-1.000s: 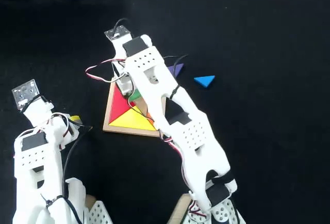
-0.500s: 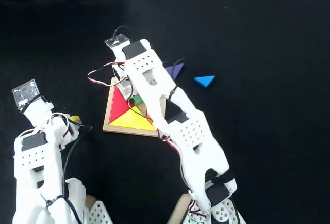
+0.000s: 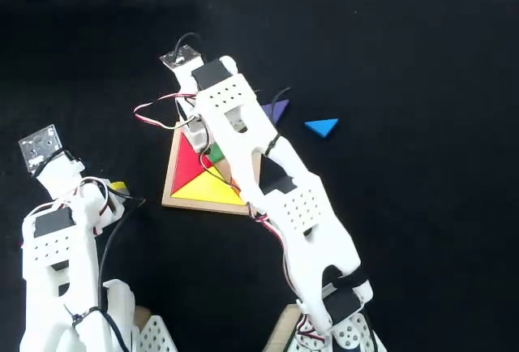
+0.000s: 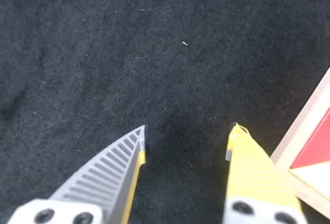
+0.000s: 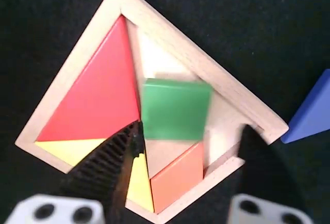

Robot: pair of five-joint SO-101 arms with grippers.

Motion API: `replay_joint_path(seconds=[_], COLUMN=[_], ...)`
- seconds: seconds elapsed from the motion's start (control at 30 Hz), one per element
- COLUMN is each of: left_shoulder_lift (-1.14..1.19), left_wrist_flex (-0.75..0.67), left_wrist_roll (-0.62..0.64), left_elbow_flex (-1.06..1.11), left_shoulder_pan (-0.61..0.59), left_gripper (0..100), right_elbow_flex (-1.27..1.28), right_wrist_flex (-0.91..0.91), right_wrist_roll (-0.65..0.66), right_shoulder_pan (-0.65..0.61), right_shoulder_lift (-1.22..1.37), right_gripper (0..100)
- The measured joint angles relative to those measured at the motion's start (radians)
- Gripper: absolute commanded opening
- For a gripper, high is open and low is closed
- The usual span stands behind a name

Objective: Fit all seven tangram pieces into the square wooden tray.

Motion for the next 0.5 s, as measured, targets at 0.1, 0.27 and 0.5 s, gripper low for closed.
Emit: replay_joint_path(seconds=[0.1,0.27,0.5], left_shoulder_lift=[0.0,0.0,0.0], left_wrist_flex=[0.0,0.0,0.0], left_wrist_roll=[0.0,0.0,0.0], left_elbow_flex=[0.0,0.0,0.0], left_shoulder_pan=[0.0,0.0,0.0], left_gripper=[26,26,26], right_elbow_flex=[-0.002,-0.021,-0.137], right_wrist_flex=[0.0,0.009,-0.005], right_wrist_roll=[0.002,0.046,0.055], right_shoulder_pan=[0.0,-0.012,-0.011], right_shoulder_lift=[0.018,0.018,0.018], right_gripper=[30.9,19.1,1.8])
